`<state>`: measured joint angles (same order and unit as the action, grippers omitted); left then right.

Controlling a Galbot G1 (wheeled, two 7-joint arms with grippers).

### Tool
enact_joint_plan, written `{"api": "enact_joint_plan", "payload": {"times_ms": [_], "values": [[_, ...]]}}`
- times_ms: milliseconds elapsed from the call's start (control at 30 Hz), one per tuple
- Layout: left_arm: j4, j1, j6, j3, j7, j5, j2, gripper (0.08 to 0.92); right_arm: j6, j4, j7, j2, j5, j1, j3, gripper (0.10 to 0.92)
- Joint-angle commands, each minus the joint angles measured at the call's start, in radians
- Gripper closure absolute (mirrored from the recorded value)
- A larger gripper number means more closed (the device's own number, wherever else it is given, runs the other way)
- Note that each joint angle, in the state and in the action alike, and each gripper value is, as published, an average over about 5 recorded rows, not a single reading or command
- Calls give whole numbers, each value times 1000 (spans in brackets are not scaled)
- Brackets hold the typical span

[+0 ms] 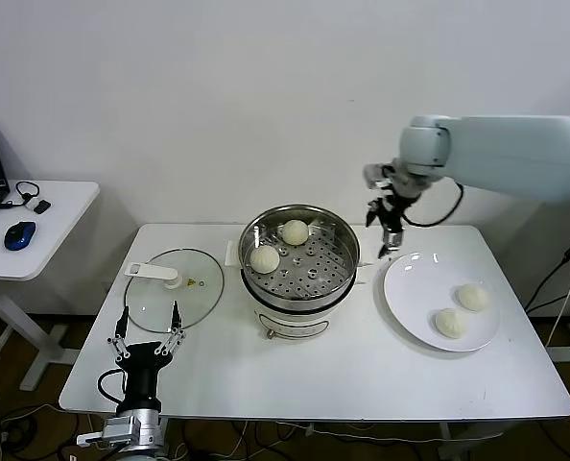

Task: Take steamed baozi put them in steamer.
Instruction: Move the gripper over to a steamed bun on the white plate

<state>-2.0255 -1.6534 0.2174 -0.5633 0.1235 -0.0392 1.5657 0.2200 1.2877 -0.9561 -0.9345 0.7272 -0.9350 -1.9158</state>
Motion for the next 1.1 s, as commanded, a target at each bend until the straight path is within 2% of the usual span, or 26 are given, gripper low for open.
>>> {"api": "enact_joint_plan", "payload": {"times_ms": [33,567,1100], "values": [[1,-2,5,2,1,-4,6,177,-37,67,-10,266,-134,6,-58,203],[6,-18,12,10,9,-32,24,177,-102,-33,-10,386,-294,267,97,203],[7,-37,27,12,16,-51,36,177,-101,-89,10,368,-329,457,265,203]]}}
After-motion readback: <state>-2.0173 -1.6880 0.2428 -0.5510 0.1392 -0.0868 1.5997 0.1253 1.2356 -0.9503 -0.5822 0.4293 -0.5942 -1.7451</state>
